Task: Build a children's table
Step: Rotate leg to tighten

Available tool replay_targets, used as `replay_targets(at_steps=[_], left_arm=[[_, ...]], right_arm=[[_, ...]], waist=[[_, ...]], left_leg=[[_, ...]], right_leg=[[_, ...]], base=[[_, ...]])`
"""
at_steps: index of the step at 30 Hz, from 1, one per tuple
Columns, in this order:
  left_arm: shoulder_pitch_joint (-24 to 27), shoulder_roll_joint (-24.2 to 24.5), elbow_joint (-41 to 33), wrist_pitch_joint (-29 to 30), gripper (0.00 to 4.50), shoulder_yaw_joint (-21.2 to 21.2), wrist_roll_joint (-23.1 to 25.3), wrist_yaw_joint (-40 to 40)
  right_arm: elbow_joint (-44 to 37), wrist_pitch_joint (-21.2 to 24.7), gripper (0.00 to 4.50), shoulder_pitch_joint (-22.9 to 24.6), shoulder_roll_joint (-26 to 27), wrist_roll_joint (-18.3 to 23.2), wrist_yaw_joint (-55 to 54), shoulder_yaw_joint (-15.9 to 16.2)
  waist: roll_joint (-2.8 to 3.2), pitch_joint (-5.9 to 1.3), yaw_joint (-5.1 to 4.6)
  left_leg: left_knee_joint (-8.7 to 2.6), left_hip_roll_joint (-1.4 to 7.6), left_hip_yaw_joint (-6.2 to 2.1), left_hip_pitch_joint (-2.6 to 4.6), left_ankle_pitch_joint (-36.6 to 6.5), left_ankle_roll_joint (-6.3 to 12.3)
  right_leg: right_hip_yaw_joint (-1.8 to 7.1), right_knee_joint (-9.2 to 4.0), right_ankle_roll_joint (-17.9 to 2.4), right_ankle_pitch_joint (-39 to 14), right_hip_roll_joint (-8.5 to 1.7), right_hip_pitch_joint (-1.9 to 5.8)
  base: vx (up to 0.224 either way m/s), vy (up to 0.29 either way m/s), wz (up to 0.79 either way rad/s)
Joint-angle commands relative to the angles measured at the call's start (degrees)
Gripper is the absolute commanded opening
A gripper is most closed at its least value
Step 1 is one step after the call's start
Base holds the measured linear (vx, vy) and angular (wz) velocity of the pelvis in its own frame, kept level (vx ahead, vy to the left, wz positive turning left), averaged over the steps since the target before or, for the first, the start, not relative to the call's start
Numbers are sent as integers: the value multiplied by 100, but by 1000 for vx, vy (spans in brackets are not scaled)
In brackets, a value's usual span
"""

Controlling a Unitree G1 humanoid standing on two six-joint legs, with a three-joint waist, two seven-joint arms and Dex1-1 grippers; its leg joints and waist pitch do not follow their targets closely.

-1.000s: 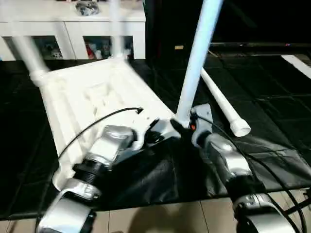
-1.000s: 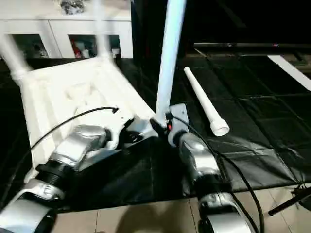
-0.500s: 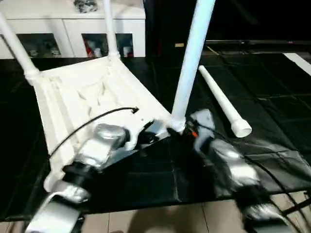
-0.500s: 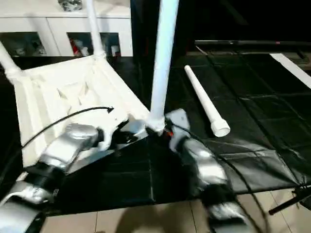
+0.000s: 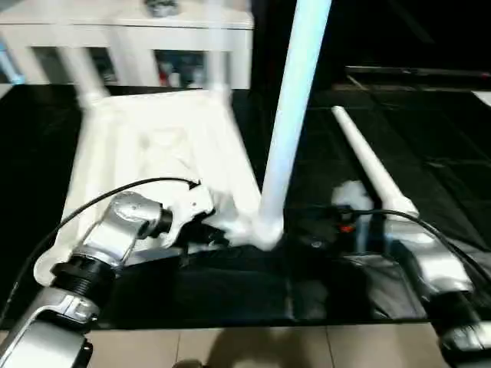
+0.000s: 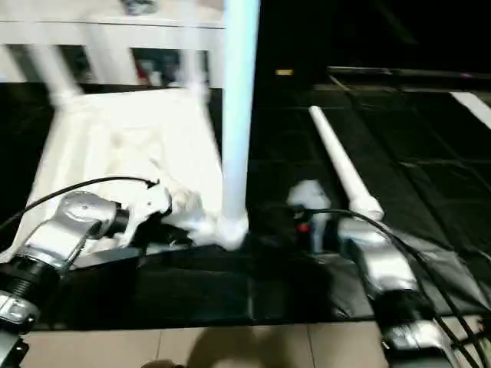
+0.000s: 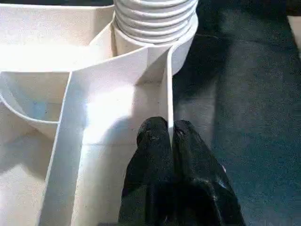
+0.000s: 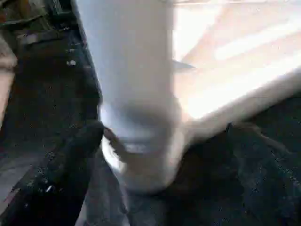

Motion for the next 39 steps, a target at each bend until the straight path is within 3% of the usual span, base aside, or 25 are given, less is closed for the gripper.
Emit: replay_targets(at_steps=[1, 5, 6, 10, 23, 29, 32, 34, 35, 36, 37, 38, 39], left_arm=[[-84, -71, -26, -200, 0, -338, 46, -487], [-146, -62, 29, -379, 0, -455, 104, -687], [-160, -66, 38, -425, 0, -483, 111, -761], [-209, -84, 106, -545, 0, -520, 145, -859], [-290, -74, 328, -737, 0, -522, 172, -907], [-323, -246, 404, -124, 0, -244, 51, -410], [-386, -453, 454, 181, 0, -41, 3, 100], [-447, -621, 502, 368, 0, 112, -21, 515], [-530, -843, 575, 592, 0, 279, -34, 1034], [-584, -996, 624, 735, 0, 383, -35, 1385], [-629, -1140, 669, 862, 0, 455, -28, 1678], [-653, -1221, 692, 931, 0, 489, -22, 1838], [-670, -1348, 714, 1043, 0, 536, -13, 2072]], right_arm=[[113, -92, 447, -109, 24, -95, 14, 22], [177, -15, 447, -254, 131, -54, 365, 195], [229, 19, 420, -298, 139, -52, 488, 271], [515, -73, 381, -443, 152, -116, 639, 385], [815, -72, 289, -587, 186, -124, 937, 458], [630, 181, 275, -371, 334, 104, 792, 306], [518, 306, 274, -213, 497, 125, 306, 176], [489, 354, 274, -111, 646, 49, -174, 116], [490, 402, 274, -8, 882, -119, -901, 68], [499, 443, 274, 53, 1061, -246, -1438, 35], [531, 562, 274, 73, 1275, -290, -1963, -50], [554, 648, 274, 76, 1407, -301, -2270, -110], [589, 737, 274, 55, 1594, -289, -2612, -185]], waist=[[30, -368, -45], [20, -391, -20], [13, -394, -7], [18, -396, 1], [9, -397, 11], [14, -391, 7], [-18, -366, -1], [-6, -328, -36], [-4, -325, -51], [-32, -301, -117], [-18, -299, -139], [-48, -301, -204], [0, -304, -240]], left_leg=[[-368, 450, -164, 150, -985, 249], [-366, 458, -169, 128, -909, 230], [-360, 453, -163, 130, -893, 238], [-355, 442, -173, 98, -838, 252], [-350, 446, -180, 96, -876, 227], [-351, 451, -175, 99, -915, 198], [-367, 446, -179, 109, -1067, 164], [-393, 441, -207, 135, -1315, 53], [-401, 439, -216, 137, -1373, 27], [-424, 431, -242, 182, -1594, -113], [-432, 414, -247, 186, -1649, -134], [-442, 393, -276, 141, -1665, -172], [-431, 379, -277, 151, -1678, -143]], right_leg=[[389, -401, -1097, -1360, -617, 203], [393, -354, -1121, -1133, -630, 235], [392, -351, -1143, -1087, -633, 237], [386, -344, -1127, -1104, -644, 255], [386, -356, -1076, -1288, -647, 259], [392, -356, -1113, -1291, -650, 260], [388, -411, -1028, -1665, -655, 247], [383, -470, -920, -2181, -677, 240], [379, -481, -886, -2286, -674, 239], [376, -519, -778, -2675, -688, 211], [369, -548, -726, -2827, -694, 216], [347, -562, -612, -3019, -704, 258], [352, -599, -541, -3117, -714, 245]], base=[[0, 0, 0], [0, 0, 0], [0, 0, 0], [0, 0, 0], [0, 0, 0], [0, 0, 0], [0, 0, 0], [0, 0, 0], [0, 0, 0], [0, 0, 0], [0, 0, 0], [0, 0, 0], [0, 0, 0]])
